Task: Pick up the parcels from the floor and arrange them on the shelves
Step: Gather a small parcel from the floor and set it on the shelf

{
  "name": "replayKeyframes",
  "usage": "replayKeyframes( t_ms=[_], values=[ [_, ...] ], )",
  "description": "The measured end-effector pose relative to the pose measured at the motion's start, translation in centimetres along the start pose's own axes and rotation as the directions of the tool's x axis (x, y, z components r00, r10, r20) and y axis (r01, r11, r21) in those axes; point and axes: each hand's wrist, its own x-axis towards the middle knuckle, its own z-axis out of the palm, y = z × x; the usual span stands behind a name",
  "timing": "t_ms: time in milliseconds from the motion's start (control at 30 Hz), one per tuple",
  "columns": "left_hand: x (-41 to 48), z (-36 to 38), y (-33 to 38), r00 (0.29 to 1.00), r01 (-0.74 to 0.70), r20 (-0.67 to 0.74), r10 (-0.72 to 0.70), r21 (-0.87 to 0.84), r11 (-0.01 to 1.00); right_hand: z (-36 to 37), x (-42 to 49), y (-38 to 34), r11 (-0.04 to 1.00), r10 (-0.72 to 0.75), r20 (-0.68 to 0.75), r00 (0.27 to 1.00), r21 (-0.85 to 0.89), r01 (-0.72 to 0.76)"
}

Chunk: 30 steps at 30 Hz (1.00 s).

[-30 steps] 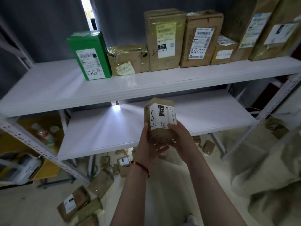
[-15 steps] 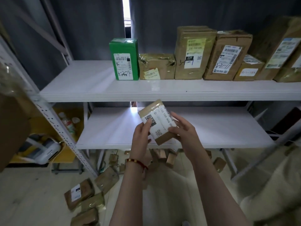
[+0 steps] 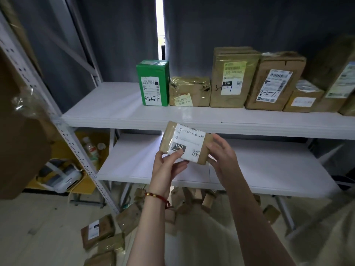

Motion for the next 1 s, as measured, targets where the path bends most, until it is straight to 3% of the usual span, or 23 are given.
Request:
replayKeyframes(
  t_ms=[200,400,667,867,1000],
  values=[
    [1.9,2.3,0.4,0.998,-0.056,-0.011,0.056,-0.020,0.998,-1.2,2.3,-2.1,1.000,-0.005,0.078,0.997,0.009,0.004],
    [3.2,2.2,1.0,0.990,-0.138,-0.003,0.140,0.145,0.980,-2.0,4.3,-2.6,0.997,-0.074,0.068,0.995,0.029,0.072],
    [5.2,1.7,1.8,0.972,-0.211,-0.051,0.231,0.253,0.944,-3.6,6.4,-3.7,0.997,-0.058,0.103,0.993,0.048,0.054],
    [5.4,3.2,1.8,0.978,-0.207,0.061,0.198,0.353,0.913,-4.2,7.5,-4.1,0.997,-0.049,0.085,0.995,0.069,0.043],
    [5.2,3.6,1.6,0.976,-0.196,-0.015,0.217,0.370,0.908,-3.7,8.2,-3.7,0.998,-0.042,0.116,0.992,0.049,0.036]
  ],
)
